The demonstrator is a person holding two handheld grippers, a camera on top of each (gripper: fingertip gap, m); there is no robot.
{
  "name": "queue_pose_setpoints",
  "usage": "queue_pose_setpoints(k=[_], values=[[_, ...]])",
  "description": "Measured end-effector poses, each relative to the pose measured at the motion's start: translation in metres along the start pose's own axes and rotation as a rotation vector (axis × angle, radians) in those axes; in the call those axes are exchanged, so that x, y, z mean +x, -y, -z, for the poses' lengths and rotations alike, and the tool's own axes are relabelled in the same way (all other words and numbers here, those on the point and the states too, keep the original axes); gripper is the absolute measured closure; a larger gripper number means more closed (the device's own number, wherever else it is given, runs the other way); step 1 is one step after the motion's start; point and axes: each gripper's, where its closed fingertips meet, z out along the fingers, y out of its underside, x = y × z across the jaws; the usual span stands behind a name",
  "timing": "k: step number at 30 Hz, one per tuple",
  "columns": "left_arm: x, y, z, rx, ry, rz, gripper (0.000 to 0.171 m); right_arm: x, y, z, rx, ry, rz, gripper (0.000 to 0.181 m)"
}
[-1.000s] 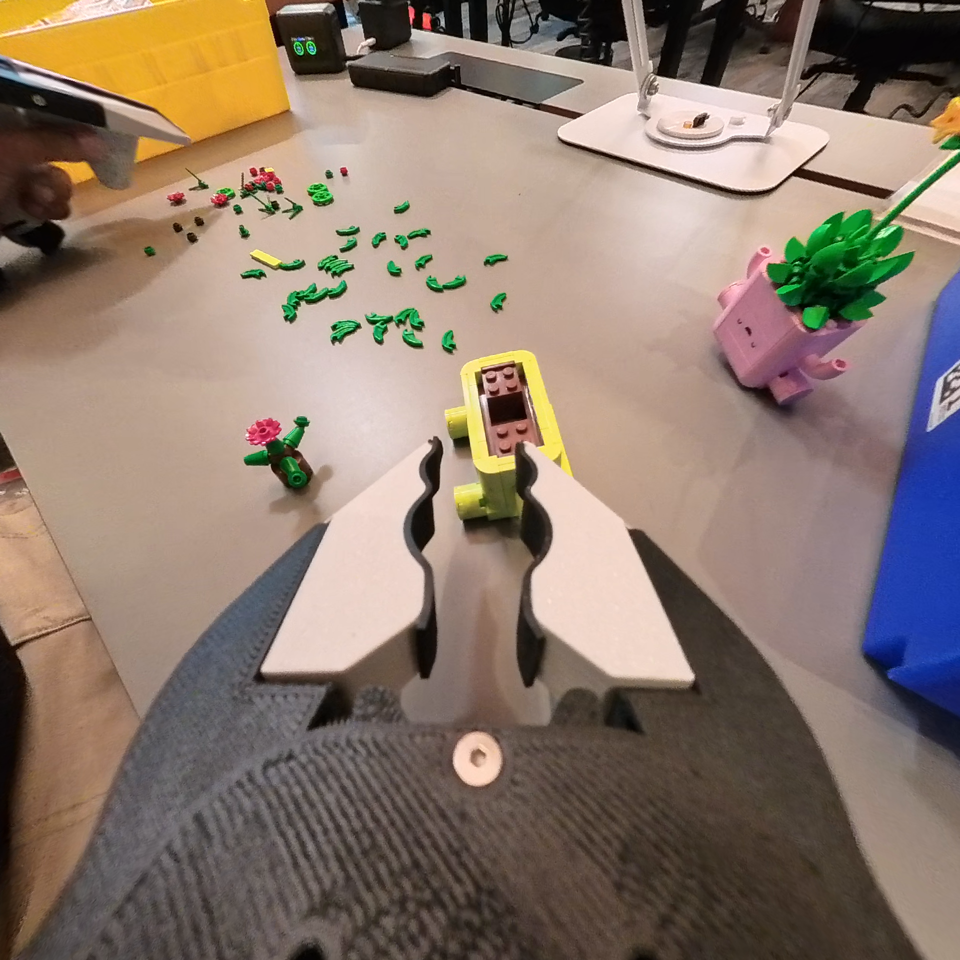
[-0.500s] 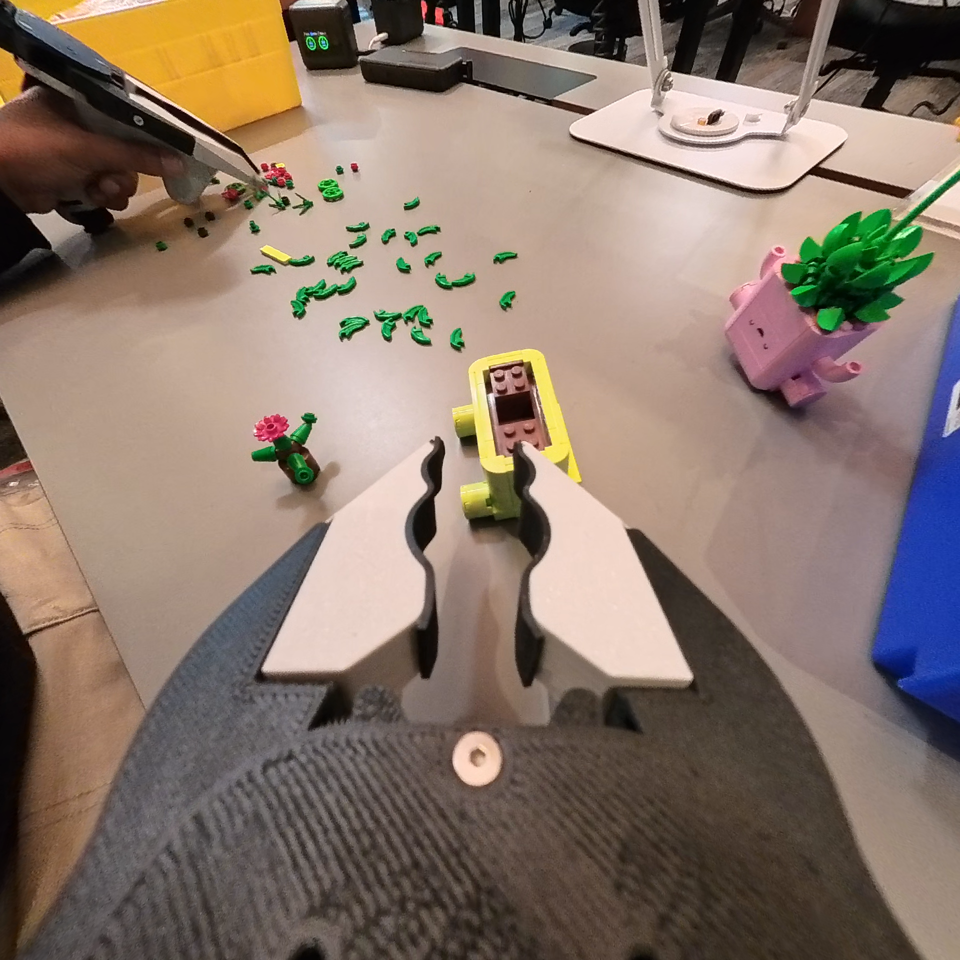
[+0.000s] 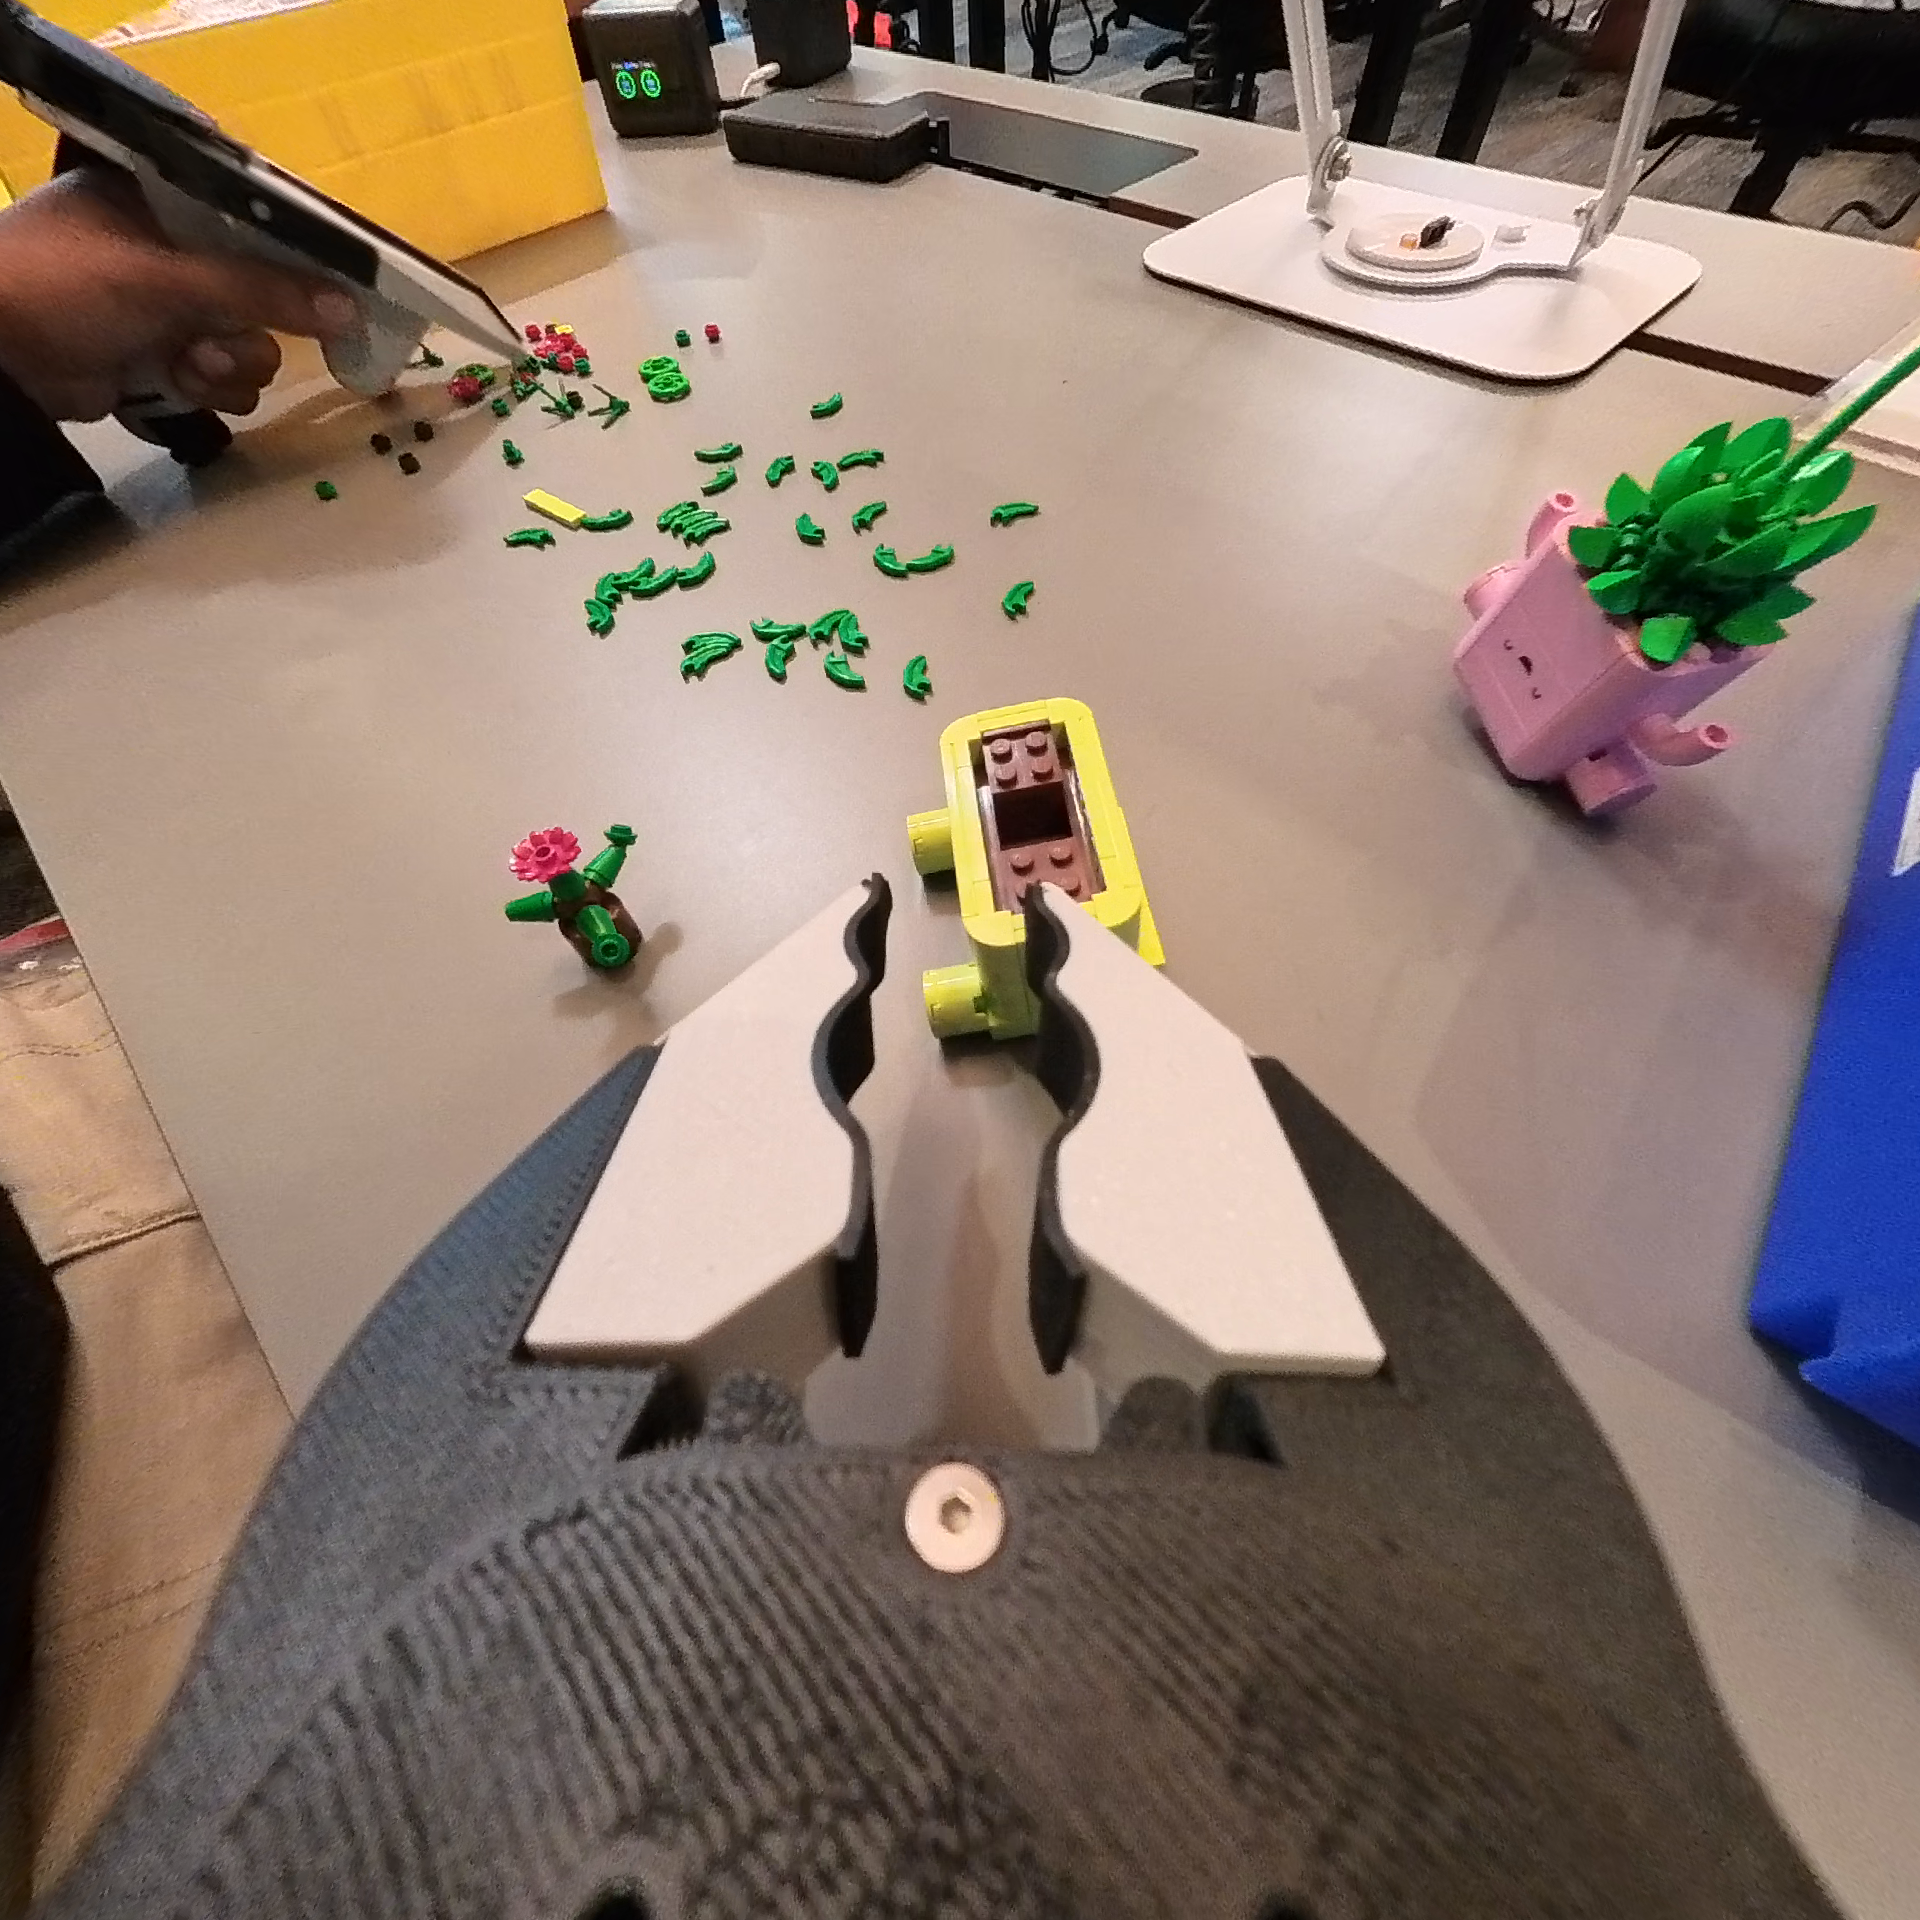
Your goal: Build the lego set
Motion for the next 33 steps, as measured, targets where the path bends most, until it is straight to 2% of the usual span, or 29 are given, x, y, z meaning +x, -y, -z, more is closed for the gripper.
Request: queue_pose_setpoints(k=[10,14,17,20,23,25,27,30,33], values=[[0.003,-0.003,-0.003,-0.024,0.039,-0.077,0.168,-0.002,0.0,0.0,-0.002,0.007,0.007,0.157],[0.006,0.008,0.008,0.071,0.067,-0.128,0.168,-0.002,0.001,0.001,0.007,0.001,0.015,0.157],[0.021,0.018,0.021,0.186,0.082,-0.251,0.168,-0.001,0.002,0.001,0.013,-0.004,0.017,0.157],[0.079,0.026,0.039,0.278,-0.062,-0.446,0.168,-0.007,0.008,0.005,0.054,-0.001,0.062,0.157],[0.162,0.024,0.064,0.347,-0.323,-0.583,0.168,-0.038,0.032,0.017,0.247,0.061,0.274,0.151],[0.217,0.011,0.081,0.32,-0.554,-0.606,0.168,-0.069,0.045,0.026,0.359,0.09,0.466,0.151],[0.263,-0.008,0.095,0.259,-0.749,-0.63,0.168,-0.094,0.046,0.028,0.389,0.096,0.603,0.155],[0.313,-0.034,0.108,0.176,-0.927,-0.695,0.168,-0.125,0.039,0.026,0.379,0.188,0.658,0.155],[0.346,-0.051,0.118,0.13,-1.046,-0.711,0.168,-0.141,0.027,0.022,0.337,0.266,0.674,0.15]])
